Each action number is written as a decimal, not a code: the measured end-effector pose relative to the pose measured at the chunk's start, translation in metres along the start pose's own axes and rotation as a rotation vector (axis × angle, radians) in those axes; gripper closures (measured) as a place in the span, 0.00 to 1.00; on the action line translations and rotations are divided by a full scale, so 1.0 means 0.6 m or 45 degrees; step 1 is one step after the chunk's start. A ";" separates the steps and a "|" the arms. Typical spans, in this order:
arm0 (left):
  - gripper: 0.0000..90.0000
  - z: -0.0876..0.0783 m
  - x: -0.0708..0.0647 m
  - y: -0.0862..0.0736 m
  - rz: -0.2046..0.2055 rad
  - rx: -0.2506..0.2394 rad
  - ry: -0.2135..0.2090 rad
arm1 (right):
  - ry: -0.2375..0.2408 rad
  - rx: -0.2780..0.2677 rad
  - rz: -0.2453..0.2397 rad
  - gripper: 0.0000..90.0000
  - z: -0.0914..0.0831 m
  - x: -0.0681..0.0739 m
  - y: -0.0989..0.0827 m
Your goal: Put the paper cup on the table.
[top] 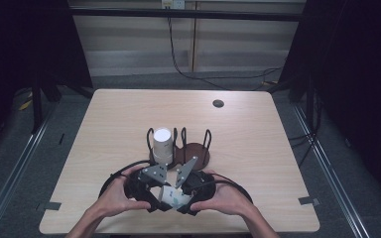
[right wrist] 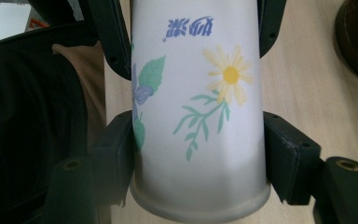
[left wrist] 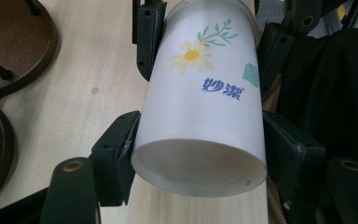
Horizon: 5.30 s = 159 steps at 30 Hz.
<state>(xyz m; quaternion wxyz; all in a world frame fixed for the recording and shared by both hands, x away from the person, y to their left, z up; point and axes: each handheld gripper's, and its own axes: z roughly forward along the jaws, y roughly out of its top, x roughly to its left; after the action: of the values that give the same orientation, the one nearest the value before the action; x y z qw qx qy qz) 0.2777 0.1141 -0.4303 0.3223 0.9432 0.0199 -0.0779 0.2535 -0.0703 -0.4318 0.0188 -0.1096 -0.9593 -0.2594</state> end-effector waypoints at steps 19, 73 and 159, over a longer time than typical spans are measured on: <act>0.42 -0.005 -0.005 0.005 -0.018 -0.001 -0.007 | 0.030 -0.052 0.026 0.34 -0.007 -0.001 -0.005; 0.41 -0.054 0.007 -0.030 -0.108 -0.319 0.059 | -0.056 -0.653 0.196 0.15 -0.083 -0.020 -0.058; 0.18 -0.058 0.007 -0.028 -0.142 -0.534 0.041 | 0.122 -0.897 0.267 0.30 -0.074 -0.037 -0.067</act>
<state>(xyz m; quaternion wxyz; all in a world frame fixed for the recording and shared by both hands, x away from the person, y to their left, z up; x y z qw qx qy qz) 0.2851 0.1486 -0.4140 0.5063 0.8541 0.0929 -0.0747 0.2656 -0.1307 -0.4153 0.0514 -0.1948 -0.7927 -0.5753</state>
